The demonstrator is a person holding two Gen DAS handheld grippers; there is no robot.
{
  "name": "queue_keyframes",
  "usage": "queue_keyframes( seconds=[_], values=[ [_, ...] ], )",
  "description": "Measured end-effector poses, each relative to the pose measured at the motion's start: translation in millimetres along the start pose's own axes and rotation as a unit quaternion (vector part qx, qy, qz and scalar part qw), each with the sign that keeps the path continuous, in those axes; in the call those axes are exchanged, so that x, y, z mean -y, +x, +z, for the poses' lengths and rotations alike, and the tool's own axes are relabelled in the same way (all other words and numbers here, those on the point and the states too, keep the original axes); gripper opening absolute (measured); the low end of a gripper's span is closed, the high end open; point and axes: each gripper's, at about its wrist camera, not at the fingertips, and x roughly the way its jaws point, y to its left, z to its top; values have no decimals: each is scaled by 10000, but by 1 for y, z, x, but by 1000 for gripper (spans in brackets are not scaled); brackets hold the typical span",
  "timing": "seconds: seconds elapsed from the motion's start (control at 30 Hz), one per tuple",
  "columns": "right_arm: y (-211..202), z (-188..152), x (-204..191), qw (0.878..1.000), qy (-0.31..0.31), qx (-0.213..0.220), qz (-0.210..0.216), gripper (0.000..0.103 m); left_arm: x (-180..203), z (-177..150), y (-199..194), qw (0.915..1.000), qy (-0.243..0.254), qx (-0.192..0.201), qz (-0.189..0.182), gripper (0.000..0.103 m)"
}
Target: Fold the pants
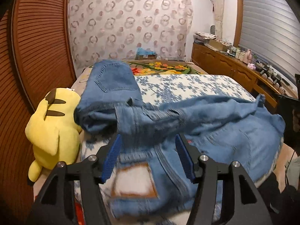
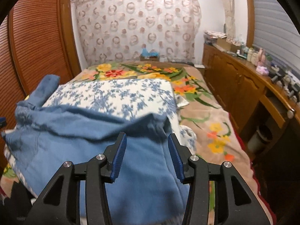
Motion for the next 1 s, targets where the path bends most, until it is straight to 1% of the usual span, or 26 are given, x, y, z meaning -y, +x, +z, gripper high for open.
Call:
queue_keyframes(
  seconds=[0.1,0.2,0.43,0.5,0.57,0.6,0.63,0.67,0.7,0.73,0.77,0.8,0.83,0.9,1.0],
  values=[
    [24,12,4,9998,56,-160,-108,46,-7,8,10,9999,-2,-56,99,59],
    [45,19,10,9994,111,-317,-128,46,-13,13,22,9998,24,-169,98,59],
    [80,8,21,9966,257,-751,-203,46,-24,17,58,9978,-63,-641,172,59],
    [87,5,24,9955,329,-877,-124,46,-27,18,65,9971,-117,-741,157,59],
    [93,4,26,9949,329,-948,-37,46,-28,20,68,9969,-146,-760,151,59],
    [94,3,25,9948,310,-966,2,46,-28,21,69,9970,-133,-754,146,54],
    [96,3,24,9947,273,-992,33,45,-27,23,69,9971,-112,-745,112,47],
    [97,4,23,9950,220,-973,39,32,-26,24,69,9972,-83,-741,76,43],
    [97,4,22,9951,183,-964,76,24,-25,26,69,9972,-49,-740,74,32],
    [96,4,22,9952,161,-946,183,13,-22,26,69,9972,1,-739,62,24],
    [94,5,21,9955,155,-890,293,6,-21,27,70,9973,57,-732,51,21],
    [92,6,20,9958,130,-834,348,5,-18,28,69,9973,131,-715,51,14],
    [87,7,18,9967,75,-721,369,4,-13,28,68,9974,224,-675,95,11],
    [77,9,16,9982,13,-491,330,4,-9,30,63,9980,286,-532,175,9],
    [62,15,18,9997,16,-149,184,3,-9,41,51,9994,167,-212,229,7]
  ],
)
